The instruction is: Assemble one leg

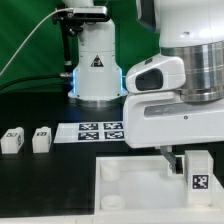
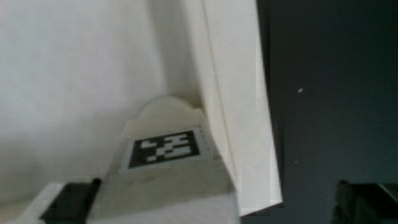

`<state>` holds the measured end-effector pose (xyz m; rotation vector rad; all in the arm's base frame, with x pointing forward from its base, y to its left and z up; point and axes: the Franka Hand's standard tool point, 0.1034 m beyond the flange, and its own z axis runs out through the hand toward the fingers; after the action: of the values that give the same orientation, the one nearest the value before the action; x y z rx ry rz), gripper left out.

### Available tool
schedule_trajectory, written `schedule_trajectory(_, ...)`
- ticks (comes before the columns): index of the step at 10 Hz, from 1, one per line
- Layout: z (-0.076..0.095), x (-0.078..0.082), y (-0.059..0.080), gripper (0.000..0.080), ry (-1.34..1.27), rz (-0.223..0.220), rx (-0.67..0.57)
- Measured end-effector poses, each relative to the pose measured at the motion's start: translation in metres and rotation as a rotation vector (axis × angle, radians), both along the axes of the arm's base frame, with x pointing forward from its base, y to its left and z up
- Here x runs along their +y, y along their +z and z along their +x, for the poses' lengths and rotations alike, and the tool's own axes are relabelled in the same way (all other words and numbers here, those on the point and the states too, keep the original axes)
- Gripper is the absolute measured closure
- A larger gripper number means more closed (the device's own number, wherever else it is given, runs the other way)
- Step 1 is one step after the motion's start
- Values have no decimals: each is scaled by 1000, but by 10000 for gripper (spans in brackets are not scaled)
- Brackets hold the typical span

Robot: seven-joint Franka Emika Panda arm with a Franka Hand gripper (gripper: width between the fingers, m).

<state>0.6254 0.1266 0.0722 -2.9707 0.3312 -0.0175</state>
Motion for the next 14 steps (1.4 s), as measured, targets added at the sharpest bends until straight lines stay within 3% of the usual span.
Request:
schedule_trajectory(1, 0, 0, 0, 397, -102, 6, 15)
schedule_trajectory(2, 1, -4, 0, 397, -223, 6, 33)
schedule_trajectory(3, -2, -8, -3, 498, -320, 3, 55)
schedule_trajectory(7, -1, -8, -3, 499, -784, 29, 129)
schedule_trajectory(9, 2, -11, -3, 502, -1183, 91, 215)
schedule_trajectory(12, 0, -9, -4, 502, -1243, 100, 230)
schedule_trajectory(13, 0, -9, -4, 416, -1200, 100, 222)
schedule_trajectory(14, 0, -8, -4, 416, -1175, 97, 218)
